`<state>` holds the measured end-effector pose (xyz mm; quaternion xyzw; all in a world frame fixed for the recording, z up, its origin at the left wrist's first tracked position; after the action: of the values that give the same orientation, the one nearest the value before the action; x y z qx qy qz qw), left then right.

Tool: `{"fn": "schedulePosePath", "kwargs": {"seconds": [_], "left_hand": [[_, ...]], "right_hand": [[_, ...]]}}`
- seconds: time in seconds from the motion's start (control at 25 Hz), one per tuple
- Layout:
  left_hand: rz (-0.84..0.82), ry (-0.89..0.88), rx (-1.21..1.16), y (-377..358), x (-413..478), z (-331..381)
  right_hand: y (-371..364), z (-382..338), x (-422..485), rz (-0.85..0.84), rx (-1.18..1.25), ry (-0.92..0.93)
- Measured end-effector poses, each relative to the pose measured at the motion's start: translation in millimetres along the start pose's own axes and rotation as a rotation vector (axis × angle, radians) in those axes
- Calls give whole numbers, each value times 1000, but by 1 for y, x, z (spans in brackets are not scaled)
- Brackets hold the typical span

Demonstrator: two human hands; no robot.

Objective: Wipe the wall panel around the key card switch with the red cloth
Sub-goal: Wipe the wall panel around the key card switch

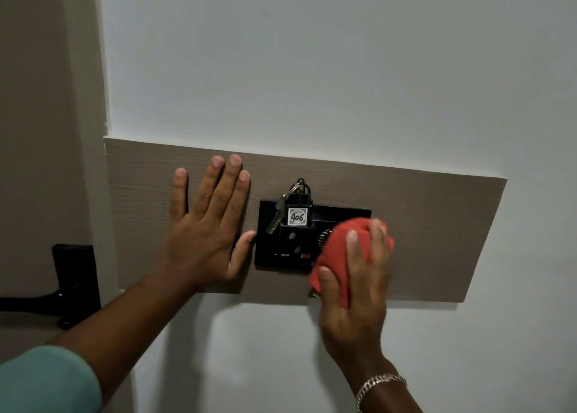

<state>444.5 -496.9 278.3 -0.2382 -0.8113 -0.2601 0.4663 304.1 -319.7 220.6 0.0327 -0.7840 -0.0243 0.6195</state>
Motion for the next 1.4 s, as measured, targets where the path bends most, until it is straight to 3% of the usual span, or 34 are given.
{"fn": "schedulePosePath", "kwargs": {"seconds": [0.2, 0.44, 0.6, 0.68, 0.84, 1.04, 1.24, 1.4], "left_hand": [[-5, -4, -22, 0, -2, -1], [1, 12, -19, -3, 0, 0], [6, 6, -29, 1, -1, 0], [5, 12, -17, 1, -1, 1], [18, 20, -17, -1, -2, 1], [-7, 57, -53, 5, -4, 1], [-4, 69, -68, -1, -8, -1], [-42, 110, -137, 11, -7, 1]], "right_hand": [[-25, -18, 0, -150, -245, 204], [-11, -7, 11, -23, -24, 55], [-23, -20, 14, -170, -258, 264], [-11, -4, 11, -165, -261, 201], [-22, -20, 30, -5, -144, -103], [-13, -8, 7, -135, -254, 161], [-15, -9, 28, -13, -194, -154], [1, 7, 15, -192, -284, 148]]}}
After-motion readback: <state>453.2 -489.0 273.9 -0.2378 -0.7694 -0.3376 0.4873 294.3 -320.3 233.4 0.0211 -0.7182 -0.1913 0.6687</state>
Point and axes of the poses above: each hand's wrist, its own x-axis towards the middle knuckle, its own y-axis out of the back of the hand, z = x × y, the point moved 1 cm from there along x, towards the middle knuckle, and after that the axes turned 5 degrees about -y, right-handed, at the moved point
